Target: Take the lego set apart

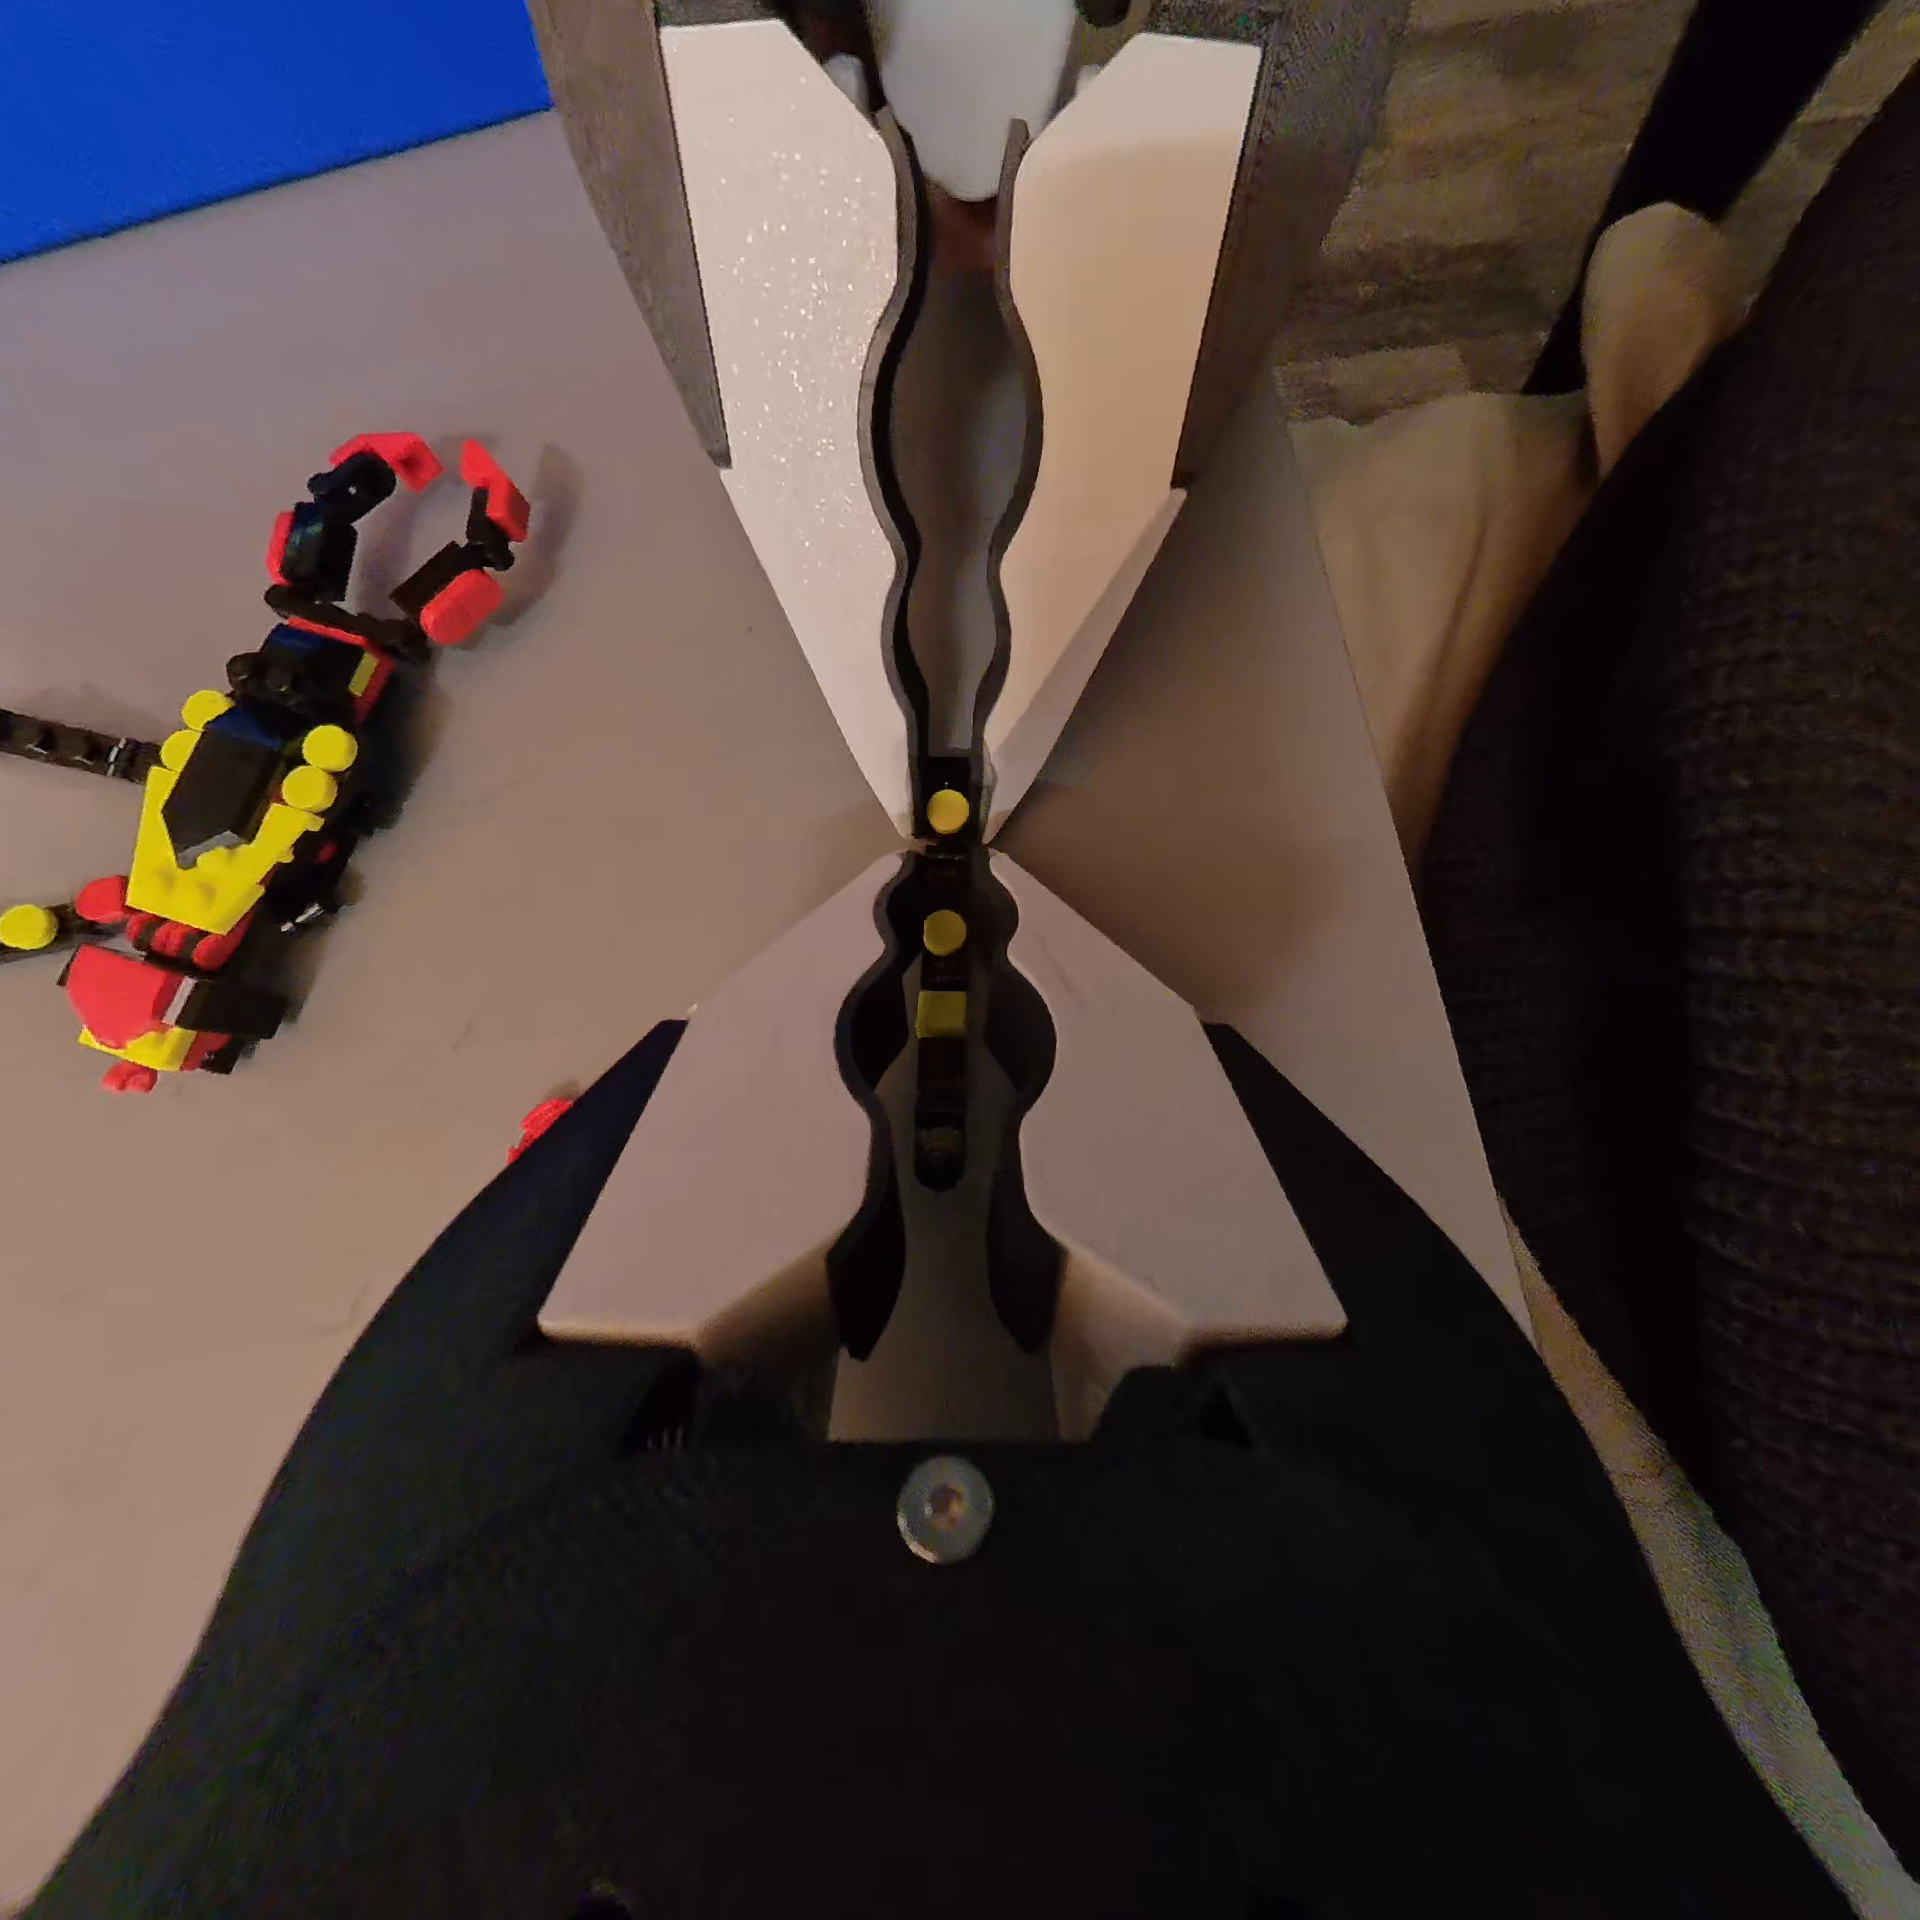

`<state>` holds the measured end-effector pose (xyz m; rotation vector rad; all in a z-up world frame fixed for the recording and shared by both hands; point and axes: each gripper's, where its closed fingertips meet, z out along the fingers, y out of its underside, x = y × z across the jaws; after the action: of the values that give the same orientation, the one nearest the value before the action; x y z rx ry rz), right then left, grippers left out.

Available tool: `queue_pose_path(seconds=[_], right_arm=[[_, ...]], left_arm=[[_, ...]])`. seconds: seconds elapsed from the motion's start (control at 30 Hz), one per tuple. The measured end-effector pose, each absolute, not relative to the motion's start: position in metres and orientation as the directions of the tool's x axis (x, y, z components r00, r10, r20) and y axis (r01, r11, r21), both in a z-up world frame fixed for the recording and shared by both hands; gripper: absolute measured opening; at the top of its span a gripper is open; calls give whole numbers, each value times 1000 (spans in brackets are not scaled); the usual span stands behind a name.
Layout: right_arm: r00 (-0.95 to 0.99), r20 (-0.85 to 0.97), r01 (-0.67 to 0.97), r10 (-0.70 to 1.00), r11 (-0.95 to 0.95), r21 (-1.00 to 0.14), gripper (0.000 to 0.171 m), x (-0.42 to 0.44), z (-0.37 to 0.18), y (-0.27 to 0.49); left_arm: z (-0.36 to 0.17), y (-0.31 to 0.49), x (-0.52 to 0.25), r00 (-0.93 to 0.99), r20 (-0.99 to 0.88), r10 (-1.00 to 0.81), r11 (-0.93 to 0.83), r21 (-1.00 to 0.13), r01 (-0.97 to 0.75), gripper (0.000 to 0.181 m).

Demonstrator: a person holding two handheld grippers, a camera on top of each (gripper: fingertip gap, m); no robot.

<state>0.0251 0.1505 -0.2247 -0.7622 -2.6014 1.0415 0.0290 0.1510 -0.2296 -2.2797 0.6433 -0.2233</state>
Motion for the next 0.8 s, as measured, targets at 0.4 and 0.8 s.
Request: queue_pose_path(seconds=[0.4, 0.8], right_arm=[[-828, -93, 444, 553, 545, -712, 6, 28, -220, 148], [-714, -341, 571, 611, 227, -789, 5, 11, -195, 154]], left_arm=[[-229, 148, 33, 863, 17, -506, -616, -707, -347, 11], [-208, 155, 21, 900, 13, -436, -579, -770, -270, 10]])
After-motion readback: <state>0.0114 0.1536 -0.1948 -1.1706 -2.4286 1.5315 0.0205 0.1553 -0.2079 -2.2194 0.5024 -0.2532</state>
